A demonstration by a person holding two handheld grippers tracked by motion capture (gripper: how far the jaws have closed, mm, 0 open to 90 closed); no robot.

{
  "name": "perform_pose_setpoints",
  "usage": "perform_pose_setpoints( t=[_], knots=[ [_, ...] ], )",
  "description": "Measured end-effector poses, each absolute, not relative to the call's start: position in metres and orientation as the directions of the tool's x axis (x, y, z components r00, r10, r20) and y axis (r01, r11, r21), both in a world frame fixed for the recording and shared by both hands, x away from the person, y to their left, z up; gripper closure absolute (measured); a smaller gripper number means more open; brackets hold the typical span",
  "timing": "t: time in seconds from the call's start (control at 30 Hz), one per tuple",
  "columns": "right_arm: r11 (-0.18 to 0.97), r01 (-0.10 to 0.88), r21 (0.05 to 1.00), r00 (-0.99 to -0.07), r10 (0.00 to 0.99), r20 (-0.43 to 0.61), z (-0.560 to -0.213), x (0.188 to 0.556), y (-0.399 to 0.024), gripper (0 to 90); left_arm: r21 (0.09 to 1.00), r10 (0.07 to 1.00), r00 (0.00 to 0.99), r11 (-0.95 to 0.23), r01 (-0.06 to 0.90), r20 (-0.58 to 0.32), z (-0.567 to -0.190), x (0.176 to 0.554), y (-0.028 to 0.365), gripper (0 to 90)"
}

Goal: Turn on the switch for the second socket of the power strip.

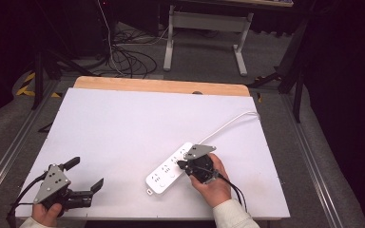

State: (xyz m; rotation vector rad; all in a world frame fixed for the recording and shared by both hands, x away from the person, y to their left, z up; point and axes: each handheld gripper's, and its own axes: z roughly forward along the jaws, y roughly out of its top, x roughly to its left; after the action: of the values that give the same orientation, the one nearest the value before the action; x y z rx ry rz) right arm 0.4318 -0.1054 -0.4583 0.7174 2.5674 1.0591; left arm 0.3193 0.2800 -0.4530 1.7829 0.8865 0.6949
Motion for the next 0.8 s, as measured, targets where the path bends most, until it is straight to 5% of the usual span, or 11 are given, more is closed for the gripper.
perform_pose_setpoints(
  t=[0.8],
  knots=[
    [0.589,0.365,0.721,-0.828,0.559,-0.037,-0.462,0.4335,-0.1057,90.0,0.934,0.818,0.57,-0.257,0.249,0.073,-0.4529,0.3192,0.2797,1.5]
  ],
)
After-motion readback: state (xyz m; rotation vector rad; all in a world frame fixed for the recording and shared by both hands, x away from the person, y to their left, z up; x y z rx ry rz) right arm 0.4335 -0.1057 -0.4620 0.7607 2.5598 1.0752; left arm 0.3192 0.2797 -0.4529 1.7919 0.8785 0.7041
